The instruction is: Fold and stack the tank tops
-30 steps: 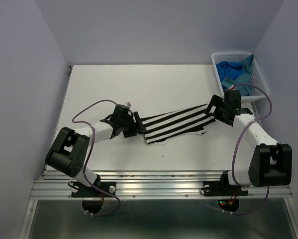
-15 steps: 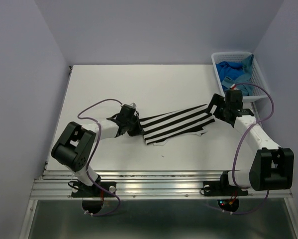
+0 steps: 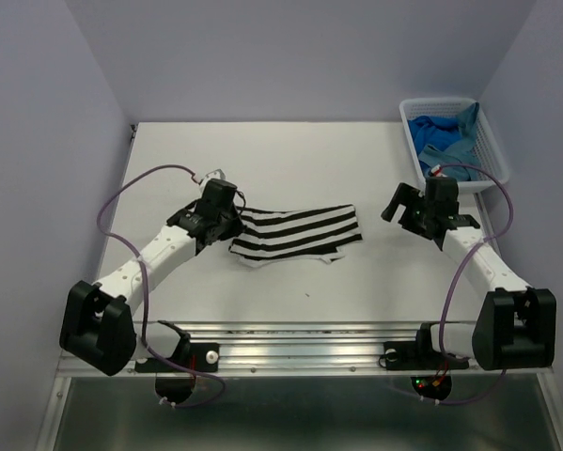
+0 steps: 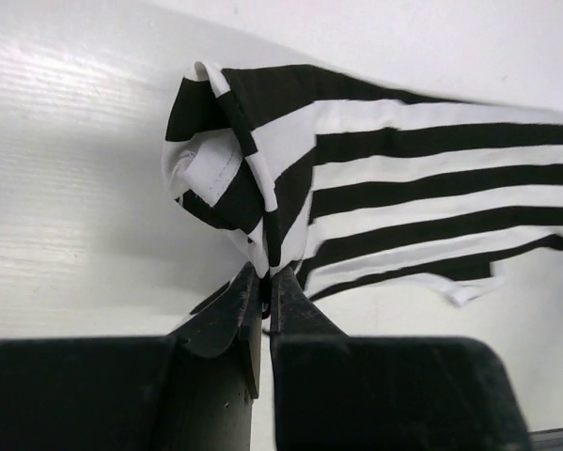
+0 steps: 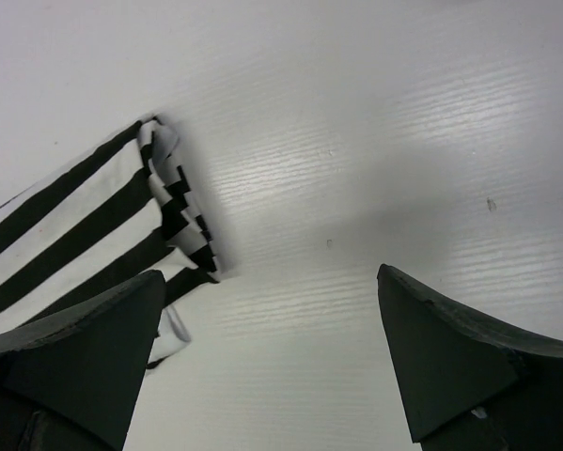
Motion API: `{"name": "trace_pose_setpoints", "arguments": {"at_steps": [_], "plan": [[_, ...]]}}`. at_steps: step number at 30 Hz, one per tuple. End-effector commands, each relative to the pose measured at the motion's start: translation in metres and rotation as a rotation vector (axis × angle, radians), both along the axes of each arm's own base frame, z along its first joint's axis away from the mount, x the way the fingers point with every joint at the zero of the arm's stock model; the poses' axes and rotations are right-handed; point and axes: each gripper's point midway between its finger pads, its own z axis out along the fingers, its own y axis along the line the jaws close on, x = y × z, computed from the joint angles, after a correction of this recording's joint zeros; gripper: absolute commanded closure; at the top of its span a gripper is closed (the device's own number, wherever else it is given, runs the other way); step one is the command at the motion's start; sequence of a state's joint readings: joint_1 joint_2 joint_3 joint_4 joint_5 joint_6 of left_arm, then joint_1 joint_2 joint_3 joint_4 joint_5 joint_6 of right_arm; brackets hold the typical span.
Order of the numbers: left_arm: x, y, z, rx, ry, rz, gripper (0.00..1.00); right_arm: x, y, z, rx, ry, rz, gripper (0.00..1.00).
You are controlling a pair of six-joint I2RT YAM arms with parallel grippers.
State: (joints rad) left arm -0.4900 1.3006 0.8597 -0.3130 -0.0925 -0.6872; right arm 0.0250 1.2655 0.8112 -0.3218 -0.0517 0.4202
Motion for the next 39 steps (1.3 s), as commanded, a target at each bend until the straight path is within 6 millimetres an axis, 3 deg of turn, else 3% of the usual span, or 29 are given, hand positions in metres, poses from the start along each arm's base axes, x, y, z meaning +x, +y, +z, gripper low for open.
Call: {"name": "trace_pose_setpoints", "arguments": {"at_steps": [1,6,9,14,18,19,21,22,23,27,31,39], "plan": [[0.010,0.017,0.051,0.059,-0.093,0.045,1.00,0.006,0.006,0.024,0.046,-0.098,0.003,0.00],[0.029,-0.005,0.089,0.003,-0.168,-0.016,1.00,0.004,0.002,0.025,0.030,-0.108,-0.013,0.00],[0.036,-0.010,0.083,0.015,-0.141,-0.017,1.00,0.004,0.008,0.020,0.046,-0.102,0.017,0.00],[0.037,-0.010,0.055,0.046,-0.075,-0.011,1.00,0.005,0.014,0.016,0.068,-0.089,0.051,0.00],[0.032,-0.003,0.039,0.069,-0.043,0.021,0.97,0.006,0.008,0.025,0.045,-0.126,0.023,0.00],[0.032,0.001,0.044,0.072,-0.065,0.043,0.92,0.007,0.003,0.029,0.034,-0.139,-0.007,0.00],[0.028,0.013,0.048,0.080,-0.094,0.093,0.57,0.007,-0.003,0.037,0.016,-0.165,-0.043,0.00],[0.028,0.017,0.051,0.074,-0.109,0.107,0.39,0.007,-0.006,0.040,0.008,-0.176,-0.054,0.00],[0.027,0.019,0.054,0.064,-0.128,0.119,0.05,0.007,-0.007,0.043,0.009,-0.187,-0.067,0.00],[0.022,0.042,0.065,0.045,-0.179,0.186,0.01,0.006,-0.025,0.055,-0.038,-0.227,-0.160,0.00],[0.017,0.081,0.074,0.087,-0.251,0.334,0.01,0.006,-0.043,0.068,-0.089,-0.283,-0.250,0.00],[0.010,0.117,0.104,0.070,-0.447,0.505,0.01,0.009,-0.058,0.066,-0.126,-0.316,-0.336,0.00]]}}
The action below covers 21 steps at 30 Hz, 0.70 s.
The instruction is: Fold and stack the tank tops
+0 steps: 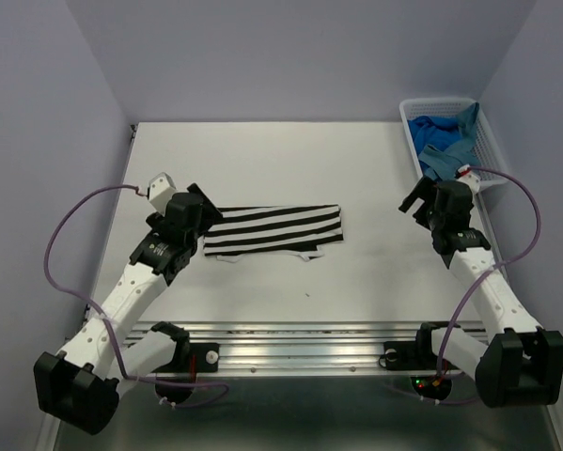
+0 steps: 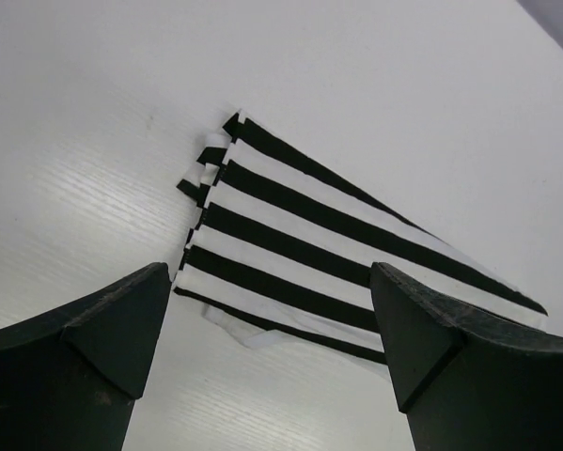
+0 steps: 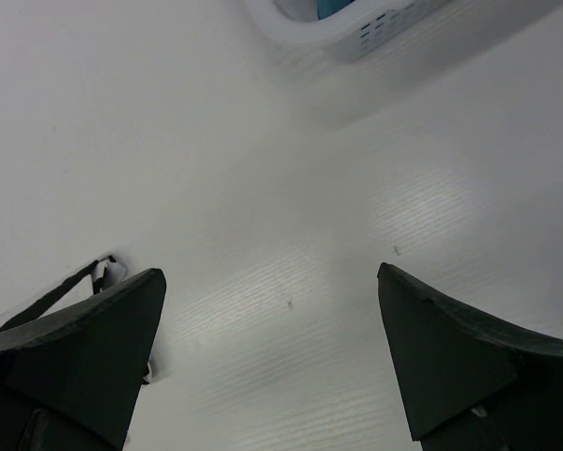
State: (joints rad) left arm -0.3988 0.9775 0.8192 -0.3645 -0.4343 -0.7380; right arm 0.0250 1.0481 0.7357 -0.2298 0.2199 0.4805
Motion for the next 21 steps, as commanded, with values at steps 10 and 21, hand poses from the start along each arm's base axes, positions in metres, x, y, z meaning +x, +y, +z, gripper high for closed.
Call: {"name": "trace_pose_setpoints", "arguments": {"at_steps": [10,21], "plan": [[-0.012,0.026,0.024,-0.077,-0.278,0.111,0.01,0.023,0.031,0.038,0.083,-0.273,0.154,0.00],[-0.026,-0.003,-0.053,-0.116,0.016,0.004,0.01,-0.017,0.240,-0.024,0.032,-0.034,0.899,0.00]]}}
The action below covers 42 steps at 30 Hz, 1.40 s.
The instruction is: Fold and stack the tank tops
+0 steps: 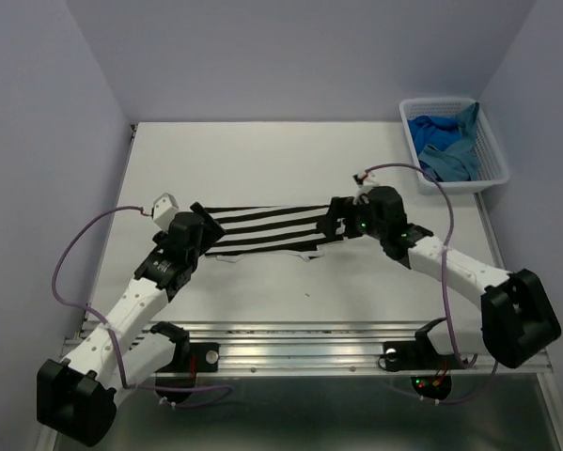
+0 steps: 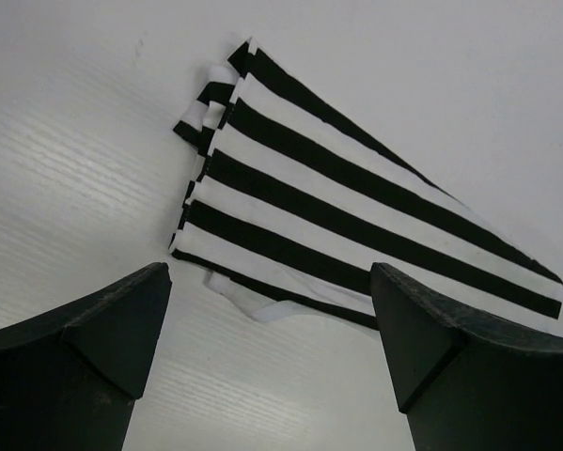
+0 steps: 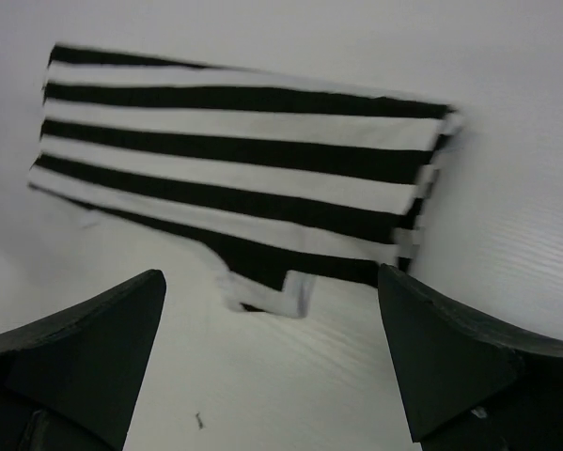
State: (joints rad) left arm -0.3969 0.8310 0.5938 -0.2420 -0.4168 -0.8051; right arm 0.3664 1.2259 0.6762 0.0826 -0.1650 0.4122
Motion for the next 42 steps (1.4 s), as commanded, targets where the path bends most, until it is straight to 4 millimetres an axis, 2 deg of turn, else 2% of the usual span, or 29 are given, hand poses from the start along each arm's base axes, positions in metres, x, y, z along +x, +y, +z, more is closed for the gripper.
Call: {"name": "trace_pose_setpoints", "arguments": {"at_steps": [1,3,5,8,9,12,13,15,16,18,19,21,22,23,25,26,28,30,33,35,36,38,39,42], "plan": [[-0.007,-0.008,-0.019,-0.040,0.068,-0.025,0.01,-0.011,0.062,-0.001,-0.113,-0.030,0.191,0.00],[-0.008,-0.011,-0.021,-0.053,0.074,-0.037,0.01,-0.014,0.070,-0.020,-0.158,0.018,0.177,0.00],[-0.010,-0.016,-0.021,-0.076,0.064,-0.066,0.01,-0.029,0.082,-0.036,-0.177,0.054,0.203,0.00],[-0.014,-0.020,-0.024,-0.093,0.052,-0.093,0.01,-0.042,0.087,-0.066,-0.247,0.100,0.207,0.00],[-0.014,-0.020,-0.024,-0.093,0.052,-0.093,0.01,-0.042,0.090,-0.064,-0.251,0.089,0.206,0.00],[-0.020,-0.021,-0.028,-0.110,0.060,-0.102,0.01,-0.045,0.095,-0.084,-0.327,0.113,0.205,0.00],[-0.021,-0.023,-0.030,-0.116,0.065,-0.109,0.01,-0.047,0.090,-0.092,-0.359,0.142,0.198,0.01],[-0.024,-0.028,-0.034,-0.138,0.071,-0.135,0.01,-0.047,0.096,-0.096,-0.394,0.143,0.197,0.03],[-0.029,-0.034,-0.043,-0.162,0.094,-0.158,0.01,-0.046,0.090,-0.107,-0.434,0.163,0.178,0.05],[-0.031,-0.043,-0.049,-0.201,0.093,-0.191,0.01,-0.050,0.093,-0.113,-0.466,0.166,0.173,0.09],[-0.037,-0.047,-0.062,-0.224,0.125,-0.207,0.01,-0.047,0.091,-0.114,-0.474,0.167,0.145,0.17],[-0.040,-0.048,-0.071,-0.239,0.136,-0.207,0.01,-0.049,0.092,-0.118,-0.495,0.172,0.130,0.32],[-0.040,-0.049,-0.072,-0.242,0.140,-0.207,0.01,-0.047,0.092,-0.116,-0.495,0.165,0.118,0.52],[-0.040,-0.050,-0.074,-0.243,0.149,-0.211,0.01,-0.046,0.092,-0.114,-0.492,0.161,0.108,0.61],[-0.038,-0.051,-0.071,-0.241,0.146,-0.220,0.01,-0.043,0.100,-0.100,-0.473,0.131,0.118,0.83],[-0.037,-0.052,-0.068,-0.240,0.142,-0.224,0.01,-0.044,0.100,-0.096,-0.471,0.126,0.123,0.86],[-0.035,-0.056,-0.063,-0.246,0.121,-0.251,0.01,-0.036,0.109,-0.062,-0.420,0.070,0.122,0.90],[-0.032,-0.069,-0.052,-0.285,0.081,-0.316,0.01,-0.025,0.118,-0.026,-0.363,0.002,0.105,0.98],[-0.034,-0.082,-0.047,-0.334,0.055,-0.381,0.01,-0.016,0.128,0.028,-0.274,-0.090,0.090,0.99],[-0.037,-0.085,-0.050,-0.351,0.065,-0.396,0.01,-0.016,0.135,0.056,-0.234,-0.138,0.118,0.99],[-0.038,-0.087,-0.051,-0.355,0.070,-0.403,0.01,-0.013,0.138,0.078,-0.205,-0.170,0.116,0.99],[-0.041,-0.088,-0.055,-0.365,0.079,-0.411,0.01,-0.011,0.140,0.101,-0.183,-0.207,0.118,0.99],[-0.041,-0.088,-0.058,-0.371,0.077,-0.410,0.01,-0.009,0.139,0.119,-0.161,-0.234,0.098,0.99],[-0.040,-0.093,-0.058,-0.406,0.057,-0.415,0.01,-0.008,0.128,0.140,-0.143,-0.272,0.049,0.99]]}}
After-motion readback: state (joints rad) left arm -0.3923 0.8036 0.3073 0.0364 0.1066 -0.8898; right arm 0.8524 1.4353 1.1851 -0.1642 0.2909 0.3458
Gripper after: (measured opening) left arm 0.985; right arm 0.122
